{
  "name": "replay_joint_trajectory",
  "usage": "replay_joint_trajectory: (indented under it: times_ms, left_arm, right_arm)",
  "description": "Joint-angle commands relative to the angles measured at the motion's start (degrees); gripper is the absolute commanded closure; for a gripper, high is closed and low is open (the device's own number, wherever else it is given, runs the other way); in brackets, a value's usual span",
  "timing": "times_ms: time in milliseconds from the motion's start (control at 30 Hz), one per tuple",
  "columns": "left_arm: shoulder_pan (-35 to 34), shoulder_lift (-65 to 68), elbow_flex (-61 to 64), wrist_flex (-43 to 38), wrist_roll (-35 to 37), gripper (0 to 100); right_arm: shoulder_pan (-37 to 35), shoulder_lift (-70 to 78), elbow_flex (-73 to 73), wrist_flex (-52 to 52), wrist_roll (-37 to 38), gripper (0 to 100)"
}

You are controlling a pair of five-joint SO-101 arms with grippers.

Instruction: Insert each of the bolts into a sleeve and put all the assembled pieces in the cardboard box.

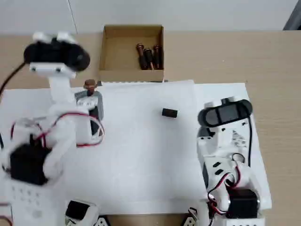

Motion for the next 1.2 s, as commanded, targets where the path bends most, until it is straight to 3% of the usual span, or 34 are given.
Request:
replay_joint_trajectory:
  times_ms: [0, 233, 533, 700, 967, 1167]
  left_arm:
    - [-0.2, -11.3, 12.2, -10.1, 1.8, 100]
    - [0.3, -30.1, 33.2, -23.2, 9.1, 100]
    - [0.4, -47.4, 48.7, -30.2, 22.6, 100]
    - [0.9, -54.4, 53.5, -31.3, 26.8, 99]
    - [12.6, -56.6, 55.6, -31.3, 27.9, 99]
    - [15.7, -56.4, 55.7, -31.0, 27.8, 99]
  right_arm:
    - [-3.6, -0.1, 1.7, -4.0, -2.0, 99.5]
    - [-10.9, -0.6, 9.8, -10.2, -2.3, 99.5]
    - [-21.6, -0.7, 14.1, -13.9, -2.3, 99.6]
    - [-26.4, -0.7, 14.1, -13.9, -2.3, 99.6]
    - [-37.2, -0.7, 14.2, -15.3, -2.3, 99.6]
    - [-37.8, -0.7, 14.2, -19.5, -1.8, 99.5]
